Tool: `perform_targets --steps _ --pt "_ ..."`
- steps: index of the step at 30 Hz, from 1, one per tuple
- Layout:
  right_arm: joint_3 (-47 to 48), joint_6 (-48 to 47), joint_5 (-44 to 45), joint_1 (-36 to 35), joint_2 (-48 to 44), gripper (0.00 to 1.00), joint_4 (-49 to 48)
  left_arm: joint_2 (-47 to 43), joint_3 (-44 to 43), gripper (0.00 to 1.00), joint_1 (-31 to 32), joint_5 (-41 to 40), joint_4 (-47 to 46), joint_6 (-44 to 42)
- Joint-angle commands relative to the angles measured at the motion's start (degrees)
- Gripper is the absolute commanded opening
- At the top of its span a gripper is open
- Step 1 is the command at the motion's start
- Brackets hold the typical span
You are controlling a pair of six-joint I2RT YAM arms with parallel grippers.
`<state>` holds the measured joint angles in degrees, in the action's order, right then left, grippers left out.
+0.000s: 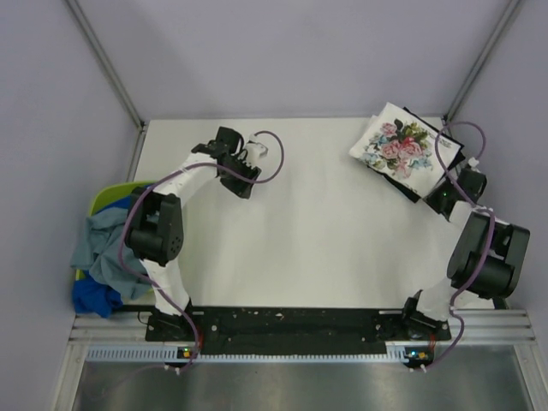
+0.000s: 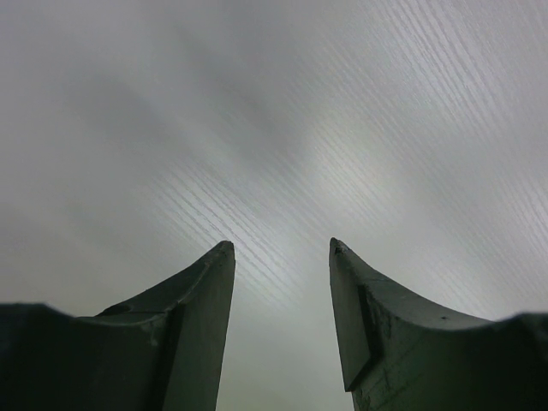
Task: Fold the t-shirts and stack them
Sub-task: Put the neatly folded tshirt into the corner of the board with the right arm
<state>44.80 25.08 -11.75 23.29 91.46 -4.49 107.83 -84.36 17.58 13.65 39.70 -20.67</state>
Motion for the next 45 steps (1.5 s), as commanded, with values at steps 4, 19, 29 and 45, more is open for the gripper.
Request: perform_targets --steps 4,19,29,45 --pt "-0.32 -2.14 6.2 0.35 -14.89 0.32 4.32 -6.22 3.66 0.53 0.0 -0.9 -3.31 -1.48" --pt "-20.87 -7.77 22.03 -13.09 -44.95 0.99 -1.12 -31.79 42.4 0.99 -7.82 -3.28 -46.51 5.89" --pt "-36.62 -11.01 20.11 -13.97 -47.78 0.99 -20.27 -35.32 71.52 0.99 -12.75 -8.21 -98.75 14.87" --pt "-37.41 -11.28 19.22 -13.97 -47.78 0.99 -22.32 -26.7 76.54 0.99 -12.93 -6.62 -117.41 13.72"
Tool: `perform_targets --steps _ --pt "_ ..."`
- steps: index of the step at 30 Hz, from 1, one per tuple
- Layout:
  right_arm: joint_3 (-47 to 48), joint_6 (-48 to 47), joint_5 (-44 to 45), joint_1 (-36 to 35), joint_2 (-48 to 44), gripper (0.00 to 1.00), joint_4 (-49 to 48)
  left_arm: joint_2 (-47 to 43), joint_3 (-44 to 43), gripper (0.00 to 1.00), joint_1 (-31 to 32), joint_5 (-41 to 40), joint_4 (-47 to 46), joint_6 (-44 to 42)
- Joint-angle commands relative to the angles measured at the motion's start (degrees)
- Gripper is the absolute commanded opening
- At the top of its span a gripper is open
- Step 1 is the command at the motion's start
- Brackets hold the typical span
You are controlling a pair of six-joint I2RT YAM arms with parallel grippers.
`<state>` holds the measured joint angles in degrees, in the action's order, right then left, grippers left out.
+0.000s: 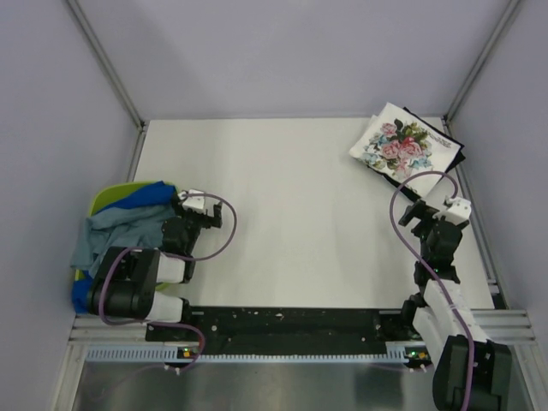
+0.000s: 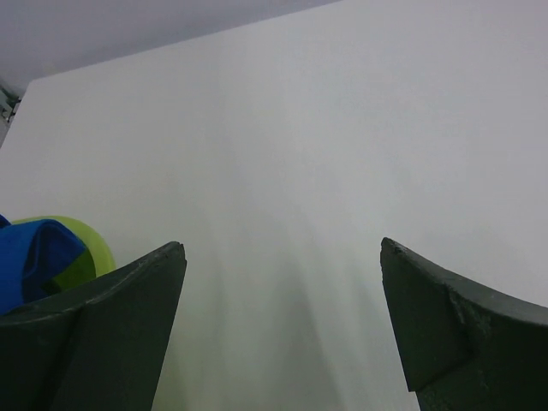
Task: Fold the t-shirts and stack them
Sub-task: Put the neatly folded tshirt into the corner of the board with the right arm
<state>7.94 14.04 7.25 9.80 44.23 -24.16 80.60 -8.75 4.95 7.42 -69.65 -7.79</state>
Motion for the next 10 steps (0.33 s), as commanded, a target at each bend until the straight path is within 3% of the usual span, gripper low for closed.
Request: perform_targets --steps 1,10 --pt "-0.48 -0.24 0.4 -0.49 -0.2 0.99 -2.64 0.44 0.84 0.99 -0.29 -0.3 -7.44 0.85" --pt "0.14 0.37 1.45 -0.49 0.95 0.99 -2.03 0.61 -0.39 0.99 -0.29 -2.23 -5.42 1.55"
